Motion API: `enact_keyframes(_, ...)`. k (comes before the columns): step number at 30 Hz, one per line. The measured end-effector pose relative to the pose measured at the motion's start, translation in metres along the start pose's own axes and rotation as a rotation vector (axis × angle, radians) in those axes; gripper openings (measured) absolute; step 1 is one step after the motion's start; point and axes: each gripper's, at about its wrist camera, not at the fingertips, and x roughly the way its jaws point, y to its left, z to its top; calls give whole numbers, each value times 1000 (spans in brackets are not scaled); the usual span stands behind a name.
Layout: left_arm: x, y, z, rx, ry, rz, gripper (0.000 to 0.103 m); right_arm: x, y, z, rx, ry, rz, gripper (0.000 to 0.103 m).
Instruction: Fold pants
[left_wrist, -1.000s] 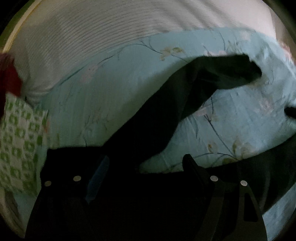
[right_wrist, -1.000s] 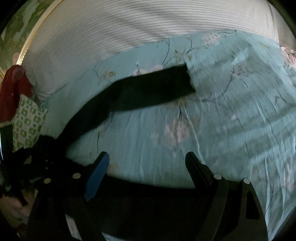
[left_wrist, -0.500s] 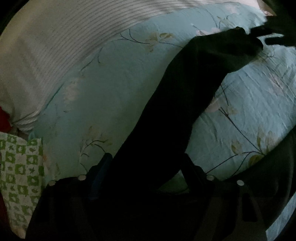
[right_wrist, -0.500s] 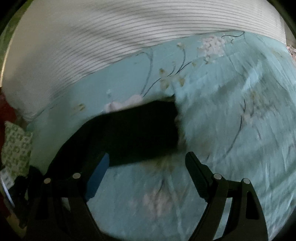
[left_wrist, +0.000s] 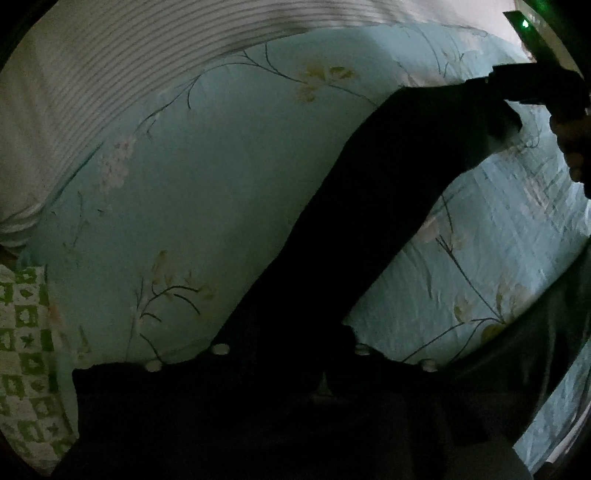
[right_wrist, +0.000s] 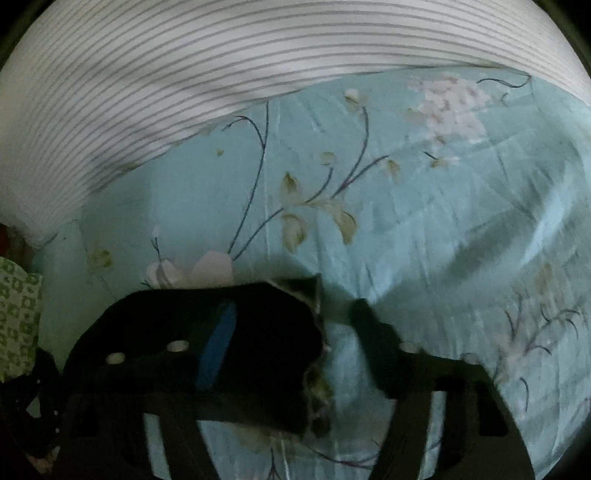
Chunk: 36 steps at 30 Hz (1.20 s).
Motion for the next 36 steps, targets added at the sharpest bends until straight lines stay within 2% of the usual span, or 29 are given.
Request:
enact_keyframes(1, 0, 2, 2, 0, 0, -5, 19, 0, -2, 2, 6, -3, 17, 30)
enact_keyframes(2, 0, 5, 3, -1, 1, -9, 17, 0, -4, 3, 15, -2, 23, 23)
enact_keyframes(5, -1, 17, 7, -15, -13, -27, 10, -5, -8, 3, 20, -24, 38, 12)
enact_keyframes(7, -8, 17, 9, -34, -25, -48, 4, -11, -13, 3, 15, -36, 45, 10)
enact_keyframes(14, -25, 36, 6, -88, -70, -118, 3, -46, -26, -10, -7, -101, 95, 8)
enact_keyframes(18, -39, 46, -3, -145, -98, -169, 3, -71, -27, -18, -42, -146, 160, 8)
enact_keyframes(26, -52, 24, -25, -151, -102, -187, 2, -123, -37, -54, -146, -175, 212, 7)
enact_keyframes(30, -64, 20, -46, -148, -107, -198, 2, -139, -37, -79, -213, -157, 216, 7)
enact_keyframes(36, -75, 7, -71, -132, -103, -205, 2, -155, -33, -117, -328, -105, 166, 7)
